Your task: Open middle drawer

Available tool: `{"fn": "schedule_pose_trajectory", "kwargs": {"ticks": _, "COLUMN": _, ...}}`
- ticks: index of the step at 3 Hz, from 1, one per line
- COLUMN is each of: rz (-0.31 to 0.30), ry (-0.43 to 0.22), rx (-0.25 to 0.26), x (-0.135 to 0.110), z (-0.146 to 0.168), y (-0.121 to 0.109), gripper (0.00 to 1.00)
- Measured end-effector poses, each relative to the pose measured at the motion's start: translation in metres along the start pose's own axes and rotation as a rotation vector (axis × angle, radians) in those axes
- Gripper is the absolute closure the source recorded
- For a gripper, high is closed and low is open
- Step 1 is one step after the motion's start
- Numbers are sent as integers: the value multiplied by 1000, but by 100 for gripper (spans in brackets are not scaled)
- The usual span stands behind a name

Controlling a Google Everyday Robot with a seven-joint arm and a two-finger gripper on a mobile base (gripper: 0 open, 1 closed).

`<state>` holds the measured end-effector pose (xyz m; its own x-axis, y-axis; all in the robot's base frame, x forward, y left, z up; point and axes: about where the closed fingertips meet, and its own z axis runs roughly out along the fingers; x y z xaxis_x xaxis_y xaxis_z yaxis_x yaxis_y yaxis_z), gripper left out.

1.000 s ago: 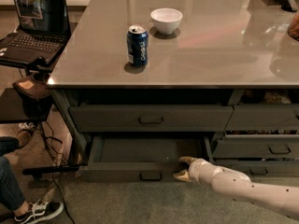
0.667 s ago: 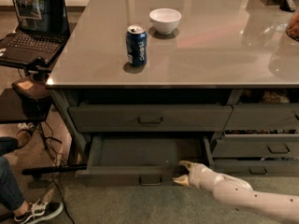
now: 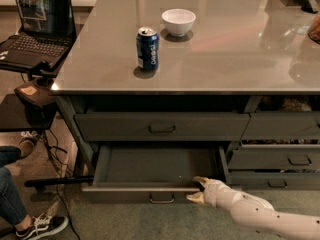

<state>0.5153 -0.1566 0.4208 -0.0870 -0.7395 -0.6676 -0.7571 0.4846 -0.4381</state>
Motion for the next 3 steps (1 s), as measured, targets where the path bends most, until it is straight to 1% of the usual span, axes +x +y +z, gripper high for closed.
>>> {"fn": "schedule_pose_trajectory", "kwargs": {"ticks": 1, "rz": 0, "ry": 0, "rx": 0, "x": -2, "z": -2, "y": 0, "gripper": 100}}
{"fn": "schedule_pose_trajectory", "kwargs": {"ticks": 2, "rz": 6, "ry": 3, "rx": 9, "x": 3, "z": -10, "y": 7, "gripper": 100}}
{"fn": "schedule_pose_trajectory", "kwargs": {"ticks": 3, "rz": 5, "ry": 14, "rx": 23, "x": 6, "z": -19, "y": 5, "gripper": 100}}
